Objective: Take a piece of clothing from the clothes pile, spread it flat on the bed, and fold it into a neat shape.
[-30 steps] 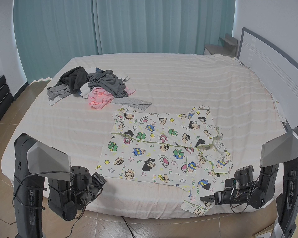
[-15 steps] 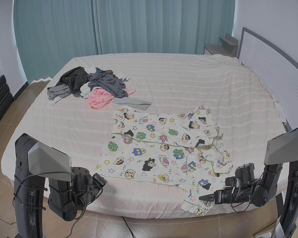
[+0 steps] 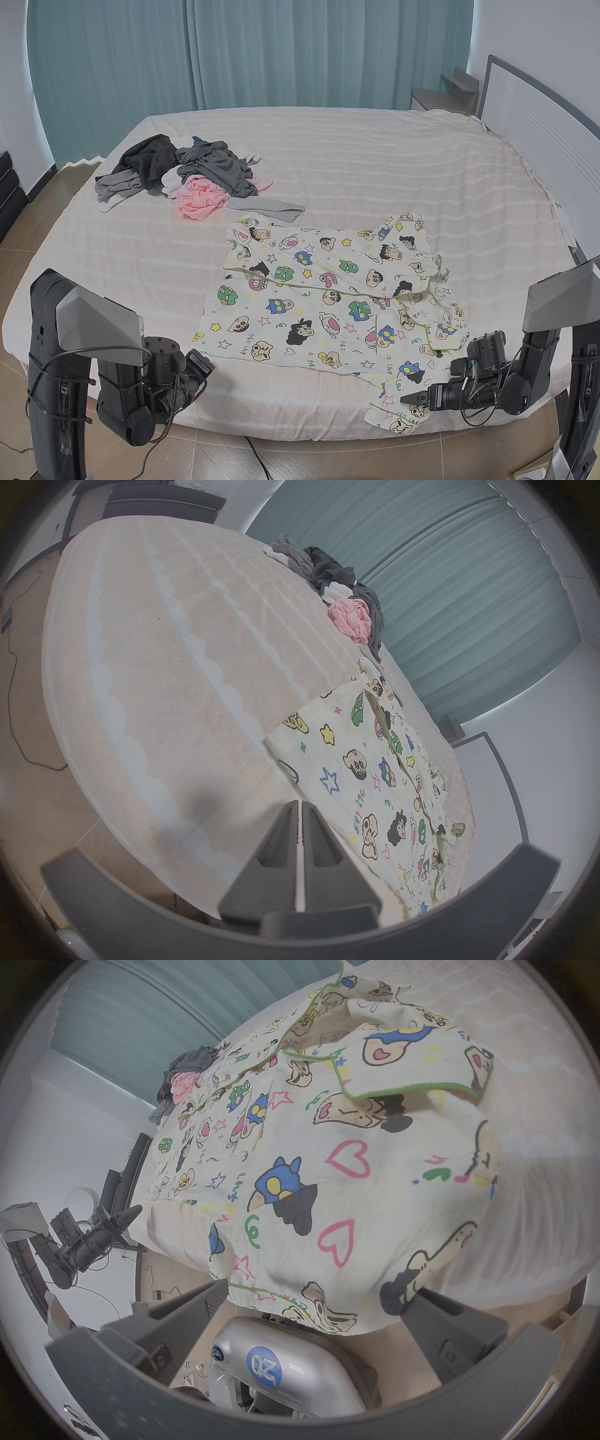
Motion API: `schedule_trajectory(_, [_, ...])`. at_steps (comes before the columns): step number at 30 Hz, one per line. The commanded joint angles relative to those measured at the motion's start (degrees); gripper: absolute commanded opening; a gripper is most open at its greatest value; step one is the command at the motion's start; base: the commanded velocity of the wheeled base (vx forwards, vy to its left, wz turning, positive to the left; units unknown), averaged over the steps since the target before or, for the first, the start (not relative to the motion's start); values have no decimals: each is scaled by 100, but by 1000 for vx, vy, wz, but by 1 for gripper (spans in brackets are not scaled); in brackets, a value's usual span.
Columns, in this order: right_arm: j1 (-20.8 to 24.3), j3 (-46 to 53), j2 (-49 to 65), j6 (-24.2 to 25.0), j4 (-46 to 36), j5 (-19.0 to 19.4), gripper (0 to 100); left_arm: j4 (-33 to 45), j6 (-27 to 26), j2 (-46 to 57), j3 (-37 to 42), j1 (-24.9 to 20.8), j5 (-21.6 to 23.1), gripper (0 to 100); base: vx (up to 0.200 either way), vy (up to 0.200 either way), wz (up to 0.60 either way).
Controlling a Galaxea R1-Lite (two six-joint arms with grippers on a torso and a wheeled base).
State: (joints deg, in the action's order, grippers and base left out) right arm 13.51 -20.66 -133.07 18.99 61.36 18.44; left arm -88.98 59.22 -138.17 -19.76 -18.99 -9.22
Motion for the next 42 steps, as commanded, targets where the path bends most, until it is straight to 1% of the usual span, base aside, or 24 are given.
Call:
schedule_trajectory(1, [47,-131,-114,-1,-53,10,100,-5,-7,-8,-1,-8,-1,0,0,0,0])
schedule_trajectory(7, [56,-368,-96,34,-256,1,100,-5,-7,-17,-1,-8,-36,0,0,0,0])
schedule_trajectory(8, [56,-377,-96,34,-273,1,0,-5,2,-17,-1,-8,-28,0,0,0,0])
schedule_trajectory(17, [99,-201,97,8,-519,1,0,-14,-7,-8,-1,-26,-45,0,0,0,0])
schedule_trajectory(21, [82,-61,317,8,-528,10,0,-23,-7,27,7,-43,-256,0,0,0,0])
schedule_trajectory(27, [91,168,572,8,-528,72,0,-102,19,115,95,-43,-256,0,0,0,0])
schedule_trajectory(28, [91,300,748,8,-528,186,0,-102,37,282,157,-43,-221,0,0,0,0])
schedule_trajectory(35, [99,414,976,34,-502,239,0,-102,46,493,183,-26,-203,0,0,0,0])
schedule_trajectory(37, [99,511,1134,52,-511,397,0,-102,46,563,271,-17,-203,0,0,0,0])
schedule_trajectory(42, [99,713,1249,43,-484,432,0,-102,54,563,297,1,-151,0,0,0,0])
